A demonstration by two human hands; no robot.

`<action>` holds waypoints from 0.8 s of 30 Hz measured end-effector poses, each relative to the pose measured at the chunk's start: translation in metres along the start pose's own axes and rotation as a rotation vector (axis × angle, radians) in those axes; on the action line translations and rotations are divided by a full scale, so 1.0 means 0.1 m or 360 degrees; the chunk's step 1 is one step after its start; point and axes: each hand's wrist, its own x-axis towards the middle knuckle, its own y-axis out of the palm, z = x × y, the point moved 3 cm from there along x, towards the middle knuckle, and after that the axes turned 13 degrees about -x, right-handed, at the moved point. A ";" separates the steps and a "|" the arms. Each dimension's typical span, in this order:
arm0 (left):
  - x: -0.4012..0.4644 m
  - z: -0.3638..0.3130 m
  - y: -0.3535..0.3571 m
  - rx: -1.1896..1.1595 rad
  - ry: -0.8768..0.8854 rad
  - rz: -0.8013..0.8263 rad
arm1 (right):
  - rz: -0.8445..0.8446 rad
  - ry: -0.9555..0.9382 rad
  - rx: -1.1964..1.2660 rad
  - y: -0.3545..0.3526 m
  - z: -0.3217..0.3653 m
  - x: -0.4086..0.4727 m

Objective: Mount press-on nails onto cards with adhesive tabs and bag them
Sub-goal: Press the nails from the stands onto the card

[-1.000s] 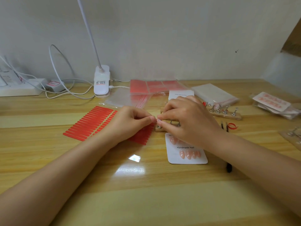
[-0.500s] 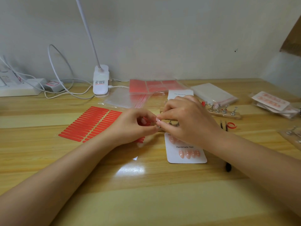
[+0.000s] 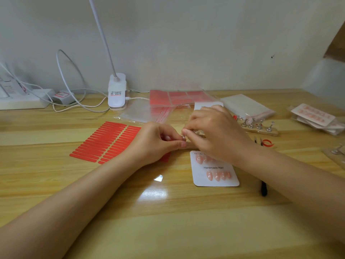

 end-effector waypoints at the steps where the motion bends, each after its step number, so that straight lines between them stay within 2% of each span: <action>1: 0.00 0.00 0.00 -0.0002 0.0001 0.0003 | 0.0010 0.0031 0.0036 0.01 -0.02 0.01; 6: 0.01 0.01 -0.01 -0.0001 -0.0043 0.0014 | -0.0096 0.0287 0.0167 0.01 -0.08 0.05; 9: 0.01 0.02 -0.01 0.0066 -0.0049 0.0035 | -0.0208 0.0433 0.0400 -0.09 -0.13 0.03; 12: 0.01 0.01 -0.01 0.0164 -0.0008 0.0069 | -0.0279 0.0390 0.0537 -0.21 -0.11 -0.10; 17: 0.03 -0.09 -0.08 0.0373 -0.0085 0.0217 | -0.0219 0.0333 0.0541 -0.24 -0.08 -0.52; 21: -0.02 -0.30 -0.12 0.0554 0.0244 0.0108 | -0.0137 0.0300 0.0421 -0.15 -0.03 -0.75; 24: -0.14 -0.39 -0.01 0.0639 0.0503 0.0232 | -0.0105 0.0223 0.0291 -0.10 0.01 -0.79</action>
